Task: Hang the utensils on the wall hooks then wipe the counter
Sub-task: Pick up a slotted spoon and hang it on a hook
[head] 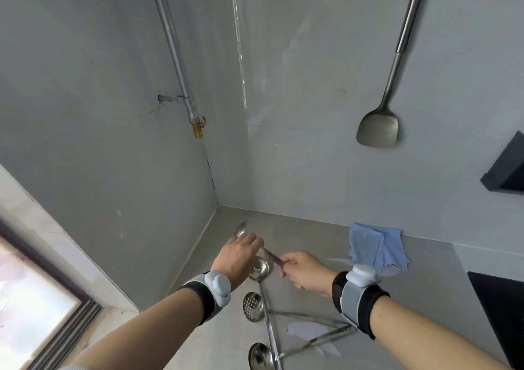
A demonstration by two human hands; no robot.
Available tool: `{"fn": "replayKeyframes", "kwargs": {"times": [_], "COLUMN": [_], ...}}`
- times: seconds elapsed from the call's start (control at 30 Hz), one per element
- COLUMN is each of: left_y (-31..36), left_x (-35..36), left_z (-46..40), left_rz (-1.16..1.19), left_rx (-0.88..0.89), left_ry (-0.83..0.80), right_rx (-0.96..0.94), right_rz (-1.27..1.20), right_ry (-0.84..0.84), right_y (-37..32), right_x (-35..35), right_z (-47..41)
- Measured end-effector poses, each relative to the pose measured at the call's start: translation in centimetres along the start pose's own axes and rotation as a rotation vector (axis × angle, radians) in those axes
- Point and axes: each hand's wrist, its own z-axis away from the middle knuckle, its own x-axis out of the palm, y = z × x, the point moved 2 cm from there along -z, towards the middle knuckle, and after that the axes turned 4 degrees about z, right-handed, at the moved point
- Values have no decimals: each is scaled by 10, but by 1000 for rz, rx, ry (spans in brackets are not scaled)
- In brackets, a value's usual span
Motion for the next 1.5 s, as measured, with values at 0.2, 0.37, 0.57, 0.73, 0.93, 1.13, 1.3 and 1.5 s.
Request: {"fn": "replayKeyframes", "kwargs": {"times": [0.2,0.37,0.57,0.73,0.93,1.13,1.3,1.5], "left_y": [4,7,18,31,51,75,95,129], "left_x": [-34,-57,-92,-123,-178,-234,-261,-287], "left_z": [-32,-60,-100,-141,-203,-255,-286,-314], "left_rz": [-33,-54,34,224,409,559,761,825], "left_rx": [60,77,35,-62,-108,-36,2,27], "left_ry": [112,105,124,104,126,191,204,200], "right_rx": [37,37,-122,-255,-413,-545,-569,-544], "right_rz": [-358,-544,-792,-735,-363,-125,-96,-54], "right_ry": [-115,-205,-184,-9,436,806,986,1165], "right_y": [-28,-55,-96,-129,-179,-228,-253,-268], "right_x": [-36,-70,-121,-159,-210,-262,-298,-333], "right_z": [8,11,20,20,23,27,31,34]}}
